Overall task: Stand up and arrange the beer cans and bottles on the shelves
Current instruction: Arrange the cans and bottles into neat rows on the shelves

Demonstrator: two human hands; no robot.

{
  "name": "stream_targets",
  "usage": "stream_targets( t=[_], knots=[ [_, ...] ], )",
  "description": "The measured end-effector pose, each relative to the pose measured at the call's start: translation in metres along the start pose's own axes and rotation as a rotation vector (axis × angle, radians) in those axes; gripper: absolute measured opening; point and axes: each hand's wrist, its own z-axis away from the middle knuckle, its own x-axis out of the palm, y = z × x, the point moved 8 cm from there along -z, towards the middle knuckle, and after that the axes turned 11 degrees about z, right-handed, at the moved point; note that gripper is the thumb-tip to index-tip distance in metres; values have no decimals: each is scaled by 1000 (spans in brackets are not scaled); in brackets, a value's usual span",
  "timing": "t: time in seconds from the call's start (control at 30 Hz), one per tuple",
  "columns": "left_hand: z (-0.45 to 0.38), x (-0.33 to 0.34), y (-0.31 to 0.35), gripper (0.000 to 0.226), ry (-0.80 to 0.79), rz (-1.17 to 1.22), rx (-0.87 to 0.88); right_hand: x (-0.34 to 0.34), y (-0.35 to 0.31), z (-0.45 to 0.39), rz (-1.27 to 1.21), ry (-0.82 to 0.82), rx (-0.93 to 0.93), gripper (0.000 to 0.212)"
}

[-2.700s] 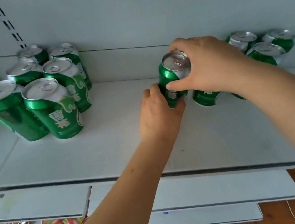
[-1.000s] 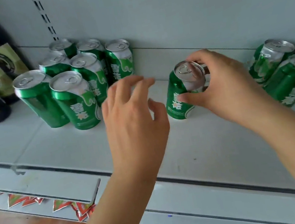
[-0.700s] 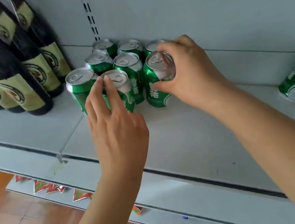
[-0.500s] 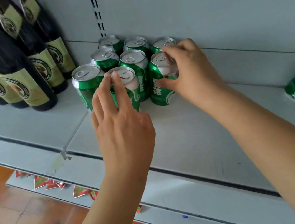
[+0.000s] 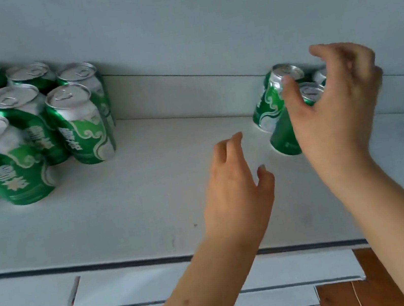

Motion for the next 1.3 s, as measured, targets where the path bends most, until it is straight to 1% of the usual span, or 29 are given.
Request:
stream_targets(
  t=[0.07, 0.13, 0.17, 0.23, 0.33, 0.4, 0.47, 0.53, 0.63, 0.7, 0.8, 0.83, 0.9, 1.03, 1.13, 1.2, 1.23, 1.3],
  knots=[
    [-13, 36, 6, 67, -103, 8, -27, 15, 36, 7, -10, -161, 77, 56],
    [-24, 62, 6, 74, -167, 30, -69, 31, 50, 16, -59, -319, 59, 59],
    [-28, 72, 3, 76, -187, 30, -92, 35, 52, 18, -67, -347, 40, 58],
    [-35, 84, -3, 75, -194, 31, -138, 34, 56, 17, -69, -342, 55, 57],
    [-39, 79, -9, 67, -150, 121, -188, 31, 56, 16, -125, -338, 131, 69],
    [-35, 58, -11, 58, -79, 126, -161, 31, 41, 22, -179, -366, 94, 69],
    [-25, 25, -13, 53, 23, 30, -85, 29, 15, 33, -233, -407, 28, 61],
    [-10, -12, -14, 56, 105, -104, 1, 28, -18, 42, -297, -449, -33, 58],
    [15, -71, -22, 68, 213, -242, 83, 32, -72, 57, -379, -511, -109, 62],
    [31, -123, -32, 72, 358, -322, 85, 38, -109, 69, -418, -537, -157, 67],
    [47, -198, -39, 78, 645, -501, 39, 42, -161, 86, -443, -553, -242, 76],
    [48, -215, -40, 81, 695, -530, 24, 42, -177, 91, -456, -554, -268, 78],
    [43, -237, -45, 85, 703, -557, 30, 43, -207, 100, -490, -546, -308, 76],
    [35, -255, -61, 86, 626, -565, 26, 52, -247, 112, -457, -499, -377, 73],
    [37, -260, -64, 86, 598, -575, 17, 57, -254, 108, -347, -404, -412, 74],
    [38, -260, -60, 82, 609, -570, 19, 58, -253, 106, -314, -381, -430, 76],
    [40, -257, -55, 79, 628, -544, 37, 57, -251, 107, -323, -390, -439, 78],
    [45, -243, -39, 72, 651, -436, 138, 50, -241, 103, -365, -388, -429, 79]
  ],
)
